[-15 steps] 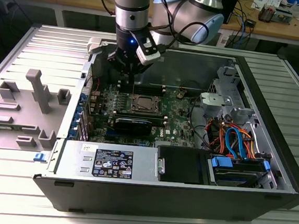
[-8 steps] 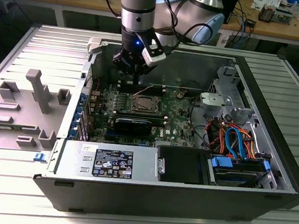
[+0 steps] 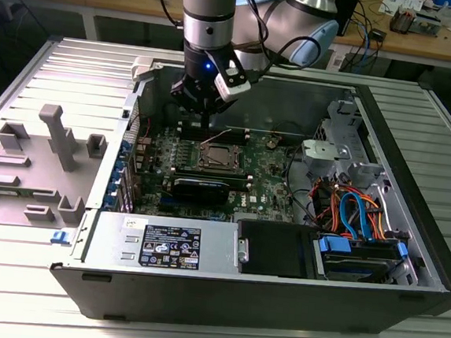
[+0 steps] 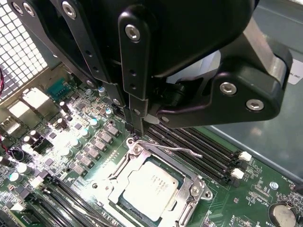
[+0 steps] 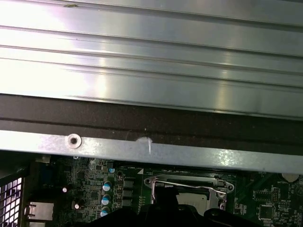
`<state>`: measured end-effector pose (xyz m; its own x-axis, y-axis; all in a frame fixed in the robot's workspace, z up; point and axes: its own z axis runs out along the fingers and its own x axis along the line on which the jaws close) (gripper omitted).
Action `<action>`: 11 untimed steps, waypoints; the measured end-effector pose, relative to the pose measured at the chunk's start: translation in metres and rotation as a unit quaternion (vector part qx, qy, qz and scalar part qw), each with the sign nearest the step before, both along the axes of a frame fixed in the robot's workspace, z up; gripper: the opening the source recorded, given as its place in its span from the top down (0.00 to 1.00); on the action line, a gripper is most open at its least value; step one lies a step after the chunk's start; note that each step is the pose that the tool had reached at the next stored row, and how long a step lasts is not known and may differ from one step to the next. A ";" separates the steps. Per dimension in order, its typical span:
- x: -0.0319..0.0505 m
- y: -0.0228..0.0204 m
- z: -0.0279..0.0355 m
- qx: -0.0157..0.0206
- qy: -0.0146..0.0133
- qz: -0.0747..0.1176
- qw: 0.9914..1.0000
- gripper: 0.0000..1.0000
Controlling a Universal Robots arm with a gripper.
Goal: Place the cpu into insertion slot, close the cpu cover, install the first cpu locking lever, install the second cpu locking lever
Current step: 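Install the first cpu locking lever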
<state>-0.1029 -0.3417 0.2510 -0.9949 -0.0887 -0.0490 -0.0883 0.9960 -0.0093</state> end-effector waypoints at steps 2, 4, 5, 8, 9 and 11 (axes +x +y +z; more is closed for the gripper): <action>0.0000 0.0000 -0.0001 0.000 0.000 0.000 1.000 0.89; 0.0000 0.0000 -0.0001 0.000 0.000 0.000 1.000 0.89; 0.0000 0.0000 -0.0001 0.000 0.000 0.000 1.000 0.89; 0.0000 0.0000 -0.0002 0.000 0.000 0.000 1.000 0.89; 0.0000 0.0000 -0.0002 0.000 0.000 0.000 1.000 0.89; 0.0000 0.0000 -0.0003 0.000 0.000 0.000 1.000 0.89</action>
<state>-0.1029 -0.3417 0.2507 -0.9949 -0.0887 -0.0490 -0.0883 0.9960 -0.0093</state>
